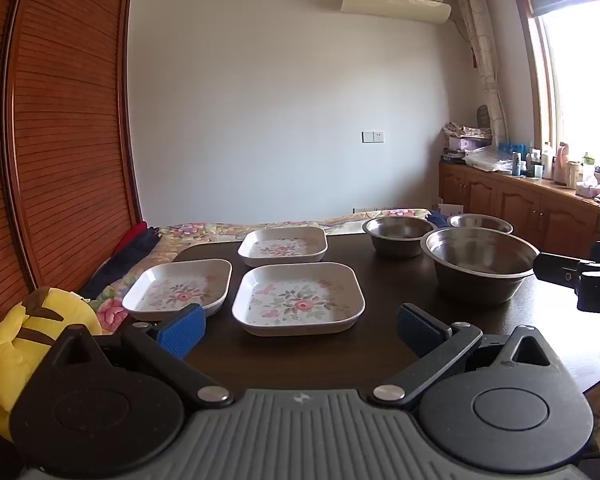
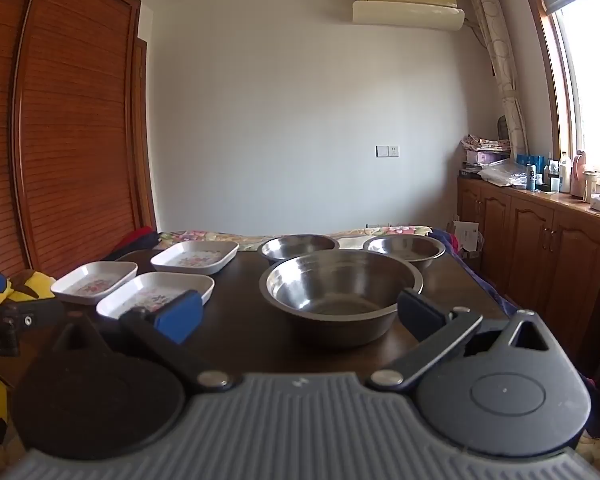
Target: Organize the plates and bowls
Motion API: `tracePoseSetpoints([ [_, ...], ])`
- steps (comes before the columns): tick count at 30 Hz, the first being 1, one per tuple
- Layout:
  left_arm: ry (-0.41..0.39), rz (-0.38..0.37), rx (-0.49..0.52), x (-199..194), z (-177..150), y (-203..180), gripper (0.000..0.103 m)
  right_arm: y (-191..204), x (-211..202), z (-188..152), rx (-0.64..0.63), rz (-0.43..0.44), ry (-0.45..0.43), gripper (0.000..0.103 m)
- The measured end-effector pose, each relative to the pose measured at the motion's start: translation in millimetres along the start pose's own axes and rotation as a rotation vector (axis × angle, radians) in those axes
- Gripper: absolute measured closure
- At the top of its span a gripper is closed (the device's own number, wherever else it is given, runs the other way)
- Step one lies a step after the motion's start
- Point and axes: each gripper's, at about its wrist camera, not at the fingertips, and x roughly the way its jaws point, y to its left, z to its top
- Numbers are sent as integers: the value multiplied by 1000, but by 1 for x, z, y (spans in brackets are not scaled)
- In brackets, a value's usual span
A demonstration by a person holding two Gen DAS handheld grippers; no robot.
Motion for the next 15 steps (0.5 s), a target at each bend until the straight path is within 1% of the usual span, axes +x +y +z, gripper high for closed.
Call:
tracePoseSetpoints([
  [4,-4,2,2,-2,1,0,0,2,-1,0,-3,3,3,0],
  [6,-5,2,2,-3,1,1,0,-5,2,-2,12,2,3,0],
  [7,-3,5,3,2,-5,5,0,-5,2,-3,13,3,5,0],
  [12,-6,4,5,4,-6,4,0,0,-4,-2,7,2,8,0],
  [15,-4,6,5,2,-2,3,0,2,1,-4,4,1,10,0],
])
